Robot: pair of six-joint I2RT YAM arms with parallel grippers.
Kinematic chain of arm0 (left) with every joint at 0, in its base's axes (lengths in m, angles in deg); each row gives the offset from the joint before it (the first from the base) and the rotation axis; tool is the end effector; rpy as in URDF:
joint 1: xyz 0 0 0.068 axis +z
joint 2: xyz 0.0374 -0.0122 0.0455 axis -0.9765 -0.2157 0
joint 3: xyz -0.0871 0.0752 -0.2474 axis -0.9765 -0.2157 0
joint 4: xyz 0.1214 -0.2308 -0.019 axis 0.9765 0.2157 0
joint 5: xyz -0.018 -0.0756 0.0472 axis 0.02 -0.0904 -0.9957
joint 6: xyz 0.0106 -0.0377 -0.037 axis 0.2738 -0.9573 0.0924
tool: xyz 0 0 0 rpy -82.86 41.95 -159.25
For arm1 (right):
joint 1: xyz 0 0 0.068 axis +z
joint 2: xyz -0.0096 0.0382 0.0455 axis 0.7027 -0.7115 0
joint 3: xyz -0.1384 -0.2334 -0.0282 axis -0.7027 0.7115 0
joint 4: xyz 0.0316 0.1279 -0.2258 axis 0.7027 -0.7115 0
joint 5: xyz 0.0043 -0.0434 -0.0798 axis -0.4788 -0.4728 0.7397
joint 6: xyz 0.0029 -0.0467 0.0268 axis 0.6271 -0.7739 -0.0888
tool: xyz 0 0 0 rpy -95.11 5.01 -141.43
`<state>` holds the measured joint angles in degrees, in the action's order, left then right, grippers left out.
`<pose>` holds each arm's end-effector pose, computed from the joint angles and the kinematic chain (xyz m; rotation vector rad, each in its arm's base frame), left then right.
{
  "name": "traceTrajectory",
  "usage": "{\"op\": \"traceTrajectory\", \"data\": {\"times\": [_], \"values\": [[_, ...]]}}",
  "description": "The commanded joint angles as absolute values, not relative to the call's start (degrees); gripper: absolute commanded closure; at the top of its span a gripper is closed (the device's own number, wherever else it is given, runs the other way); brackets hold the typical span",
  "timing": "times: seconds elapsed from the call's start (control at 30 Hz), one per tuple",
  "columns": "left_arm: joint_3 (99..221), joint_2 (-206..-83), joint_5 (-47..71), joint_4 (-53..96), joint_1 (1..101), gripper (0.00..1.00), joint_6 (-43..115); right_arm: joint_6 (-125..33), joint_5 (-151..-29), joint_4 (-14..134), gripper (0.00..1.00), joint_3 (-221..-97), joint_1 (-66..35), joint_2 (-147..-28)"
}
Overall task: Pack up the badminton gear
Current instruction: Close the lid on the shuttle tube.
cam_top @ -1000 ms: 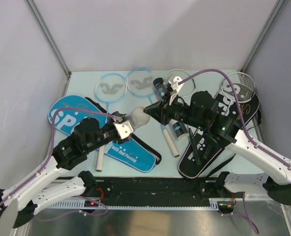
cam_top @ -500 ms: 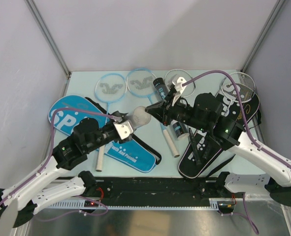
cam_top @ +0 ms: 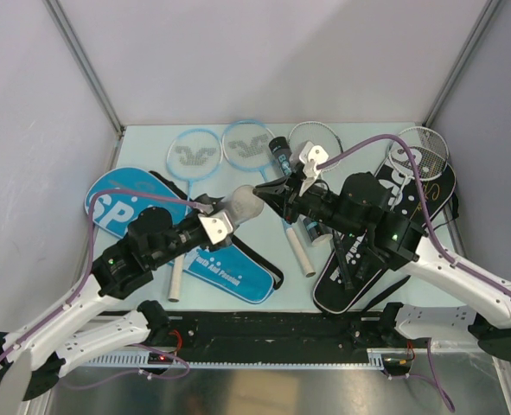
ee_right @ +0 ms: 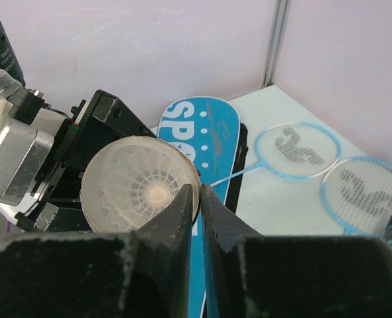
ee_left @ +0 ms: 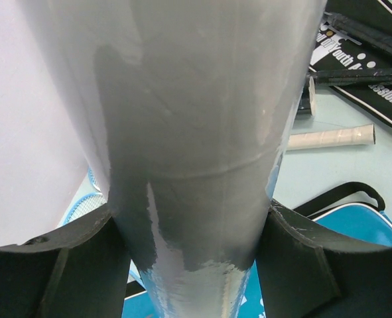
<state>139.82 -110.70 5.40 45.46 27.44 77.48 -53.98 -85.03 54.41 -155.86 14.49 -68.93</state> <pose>0.1002 -0.1218 0.3721 1.1584 1.3407 -0.2842 0.1218 0.2070 0.4554 -0.8179 1.3372 0.8425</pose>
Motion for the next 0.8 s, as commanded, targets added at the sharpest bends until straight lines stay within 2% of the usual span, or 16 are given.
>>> {"op": "traceTrajectory", "data": {"times": [0.0,0.23,0.3,0.4,0.47,0.77], "values": [[140.71,-110.53,5.04,43.8,27.53,0.52,77.55,-58.85,-84.31,64.09,0.9,-155.66,15.61,-66.65],[140.85,-110.6,5.07,43.85,27.52,0.52,77.59,-60.73,-85.65,65.7,0.93,-154.68,16.1,-66.64],[140.84,-110.62,5.01,43.85,27.51,0.52,77.61,-60.75,-86.13,65.91,0.89,-154.58,16.12,-66.55],[140.88,-110.58,5.11,43.85,27.49,0.52,77.54,-61.26,-88.88,65.71,0.69,-154.59,16.17,-66.25],[141.07,-110.53,5.3,43.91,27.5,0.52,77.56,-62.0,-89.88,65.03,0.64,-154.55,16.22,-66.24],[141.82,-110.57,6.99,44.25,27.48,0.52,77.5,-66.69,-90.66,61.74,0.65,-154.59,16.26,-67.28]]}}
